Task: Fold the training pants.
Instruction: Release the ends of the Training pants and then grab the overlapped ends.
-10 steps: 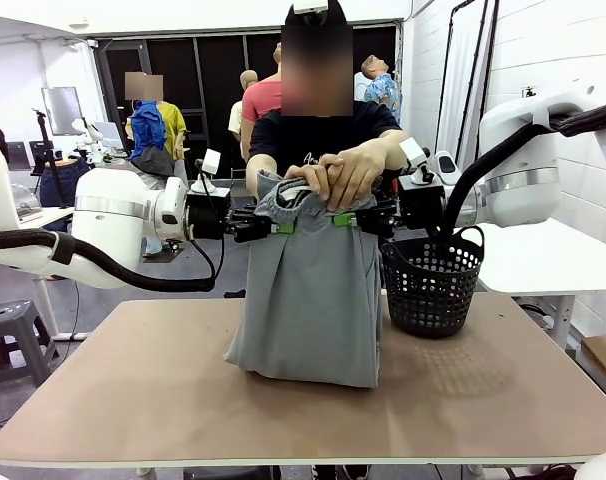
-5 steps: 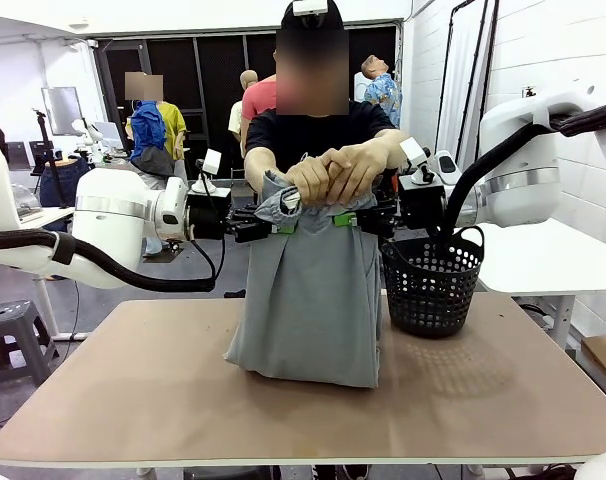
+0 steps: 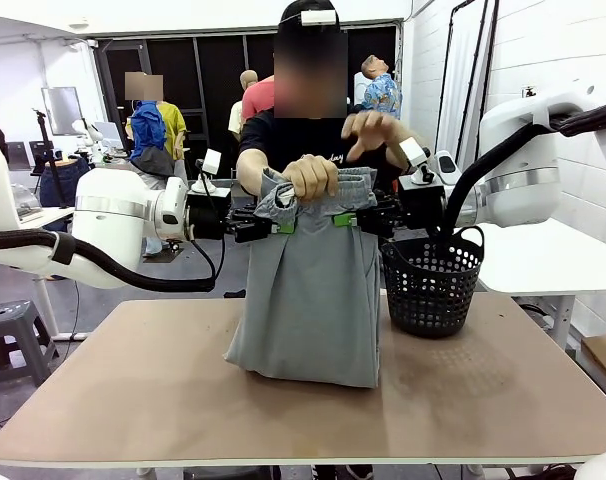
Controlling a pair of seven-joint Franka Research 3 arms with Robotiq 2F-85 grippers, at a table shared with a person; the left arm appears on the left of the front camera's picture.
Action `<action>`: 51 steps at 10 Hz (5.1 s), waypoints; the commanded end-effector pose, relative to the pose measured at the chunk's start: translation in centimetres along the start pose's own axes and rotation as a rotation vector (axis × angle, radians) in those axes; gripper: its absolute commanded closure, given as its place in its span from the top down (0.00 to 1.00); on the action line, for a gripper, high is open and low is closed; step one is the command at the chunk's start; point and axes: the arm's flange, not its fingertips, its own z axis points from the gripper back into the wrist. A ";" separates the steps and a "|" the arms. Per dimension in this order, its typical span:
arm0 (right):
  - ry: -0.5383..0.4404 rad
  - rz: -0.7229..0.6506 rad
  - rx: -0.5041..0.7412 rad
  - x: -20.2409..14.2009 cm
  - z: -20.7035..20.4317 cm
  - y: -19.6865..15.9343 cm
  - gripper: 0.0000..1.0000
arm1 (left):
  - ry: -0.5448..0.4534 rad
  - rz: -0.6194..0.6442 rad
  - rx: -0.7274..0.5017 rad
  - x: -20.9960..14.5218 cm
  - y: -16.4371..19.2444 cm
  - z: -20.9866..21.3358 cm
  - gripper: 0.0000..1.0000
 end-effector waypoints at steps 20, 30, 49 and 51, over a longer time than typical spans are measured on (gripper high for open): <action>-0.015 -0.044 0.015 -0.1 0.3 -0.3 0.56 | -0.015 0.004 -0.011 -0.2 -0.1 0.3 0.50; -0.029 -0.076 -0.008 -0.7 0.8 -0.7 1.00 | -0.004 0.025 -0.011 -0.5 -0.2 0.1 1.00; -0.011 -0.129 -0.182 -1.9 3.3 0.5 1.00 | 0.026 0.036 0.230 -0.7 -1.9 2.5 1.00; -0.029 -0.165 -0.097 -1.7 3.8 0.4 1.00 | 0.017 0.031 0.152 -0.8 -1.6 2.5 1.00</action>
